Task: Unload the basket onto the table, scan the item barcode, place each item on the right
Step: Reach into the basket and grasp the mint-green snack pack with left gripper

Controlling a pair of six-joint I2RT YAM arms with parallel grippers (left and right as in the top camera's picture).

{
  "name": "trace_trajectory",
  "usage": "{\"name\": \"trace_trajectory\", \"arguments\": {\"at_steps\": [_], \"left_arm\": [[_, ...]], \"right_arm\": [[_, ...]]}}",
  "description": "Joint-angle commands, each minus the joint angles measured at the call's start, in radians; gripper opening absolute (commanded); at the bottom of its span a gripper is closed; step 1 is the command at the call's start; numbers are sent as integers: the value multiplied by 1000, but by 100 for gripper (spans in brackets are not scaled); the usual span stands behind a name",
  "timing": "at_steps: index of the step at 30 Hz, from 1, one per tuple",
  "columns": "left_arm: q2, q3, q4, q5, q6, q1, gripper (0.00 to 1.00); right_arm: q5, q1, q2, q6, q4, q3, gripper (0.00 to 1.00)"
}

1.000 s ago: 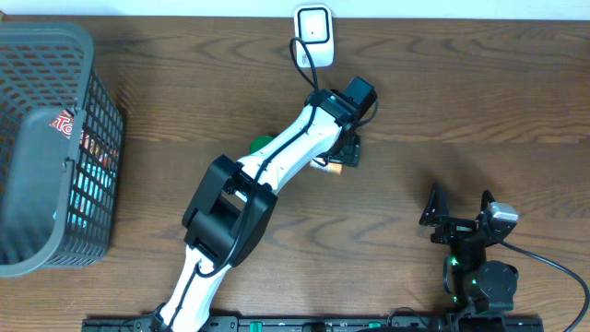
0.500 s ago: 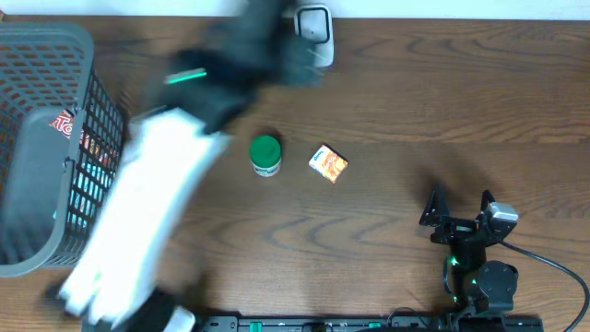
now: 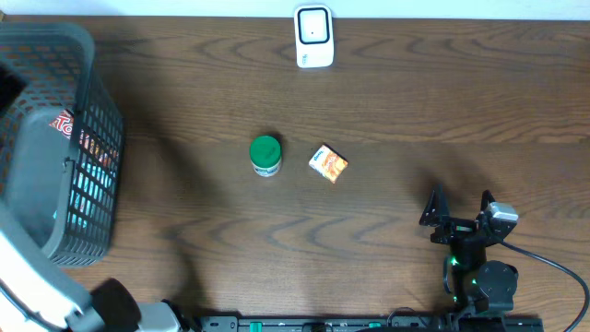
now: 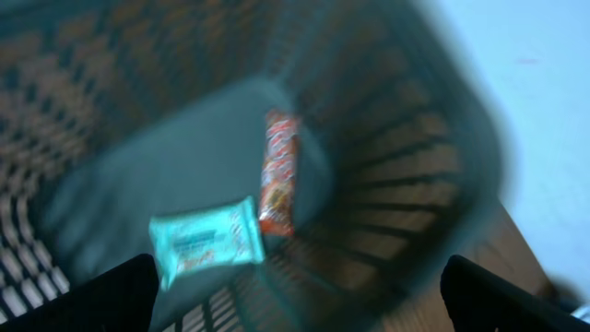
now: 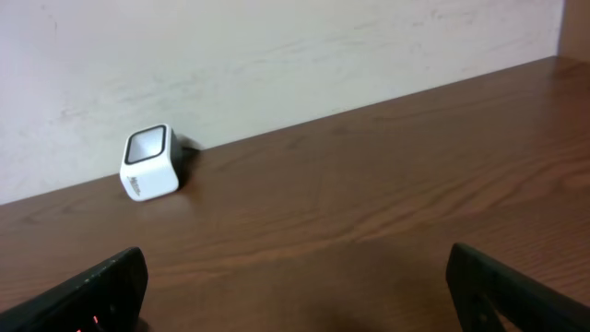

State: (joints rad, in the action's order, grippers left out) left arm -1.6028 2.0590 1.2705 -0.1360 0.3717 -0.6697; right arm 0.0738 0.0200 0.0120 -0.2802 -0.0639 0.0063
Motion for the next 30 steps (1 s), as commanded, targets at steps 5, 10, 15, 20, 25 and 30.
{"name": "trace_trajectory", "arguments": {"at_steps": [5,10,15,20,25,30], "left_arm": [[-17,-230,-52,-145,51,-143,98],[-17,-418,-179,-152,58,-146,98],[-17,-572,-260,-160,60,-185,98],[-17,-666,-291,-267,60,-241,98],[-18,-743,-338,-268,61,-250,98],[-18,-840,-412,-268,61,-250,98]], "right_arm": [[-5,6,-5,8,-4,-1,99],[-5,6,-5,8,-4,-1,99],[-5,6,-5,8,-4,-1,99],[-5,6,-5,8,-4,-1,99],[-5,6,-5,8,-4,-1,99],[-5,6,-5,8,-4,-1,99]]}}
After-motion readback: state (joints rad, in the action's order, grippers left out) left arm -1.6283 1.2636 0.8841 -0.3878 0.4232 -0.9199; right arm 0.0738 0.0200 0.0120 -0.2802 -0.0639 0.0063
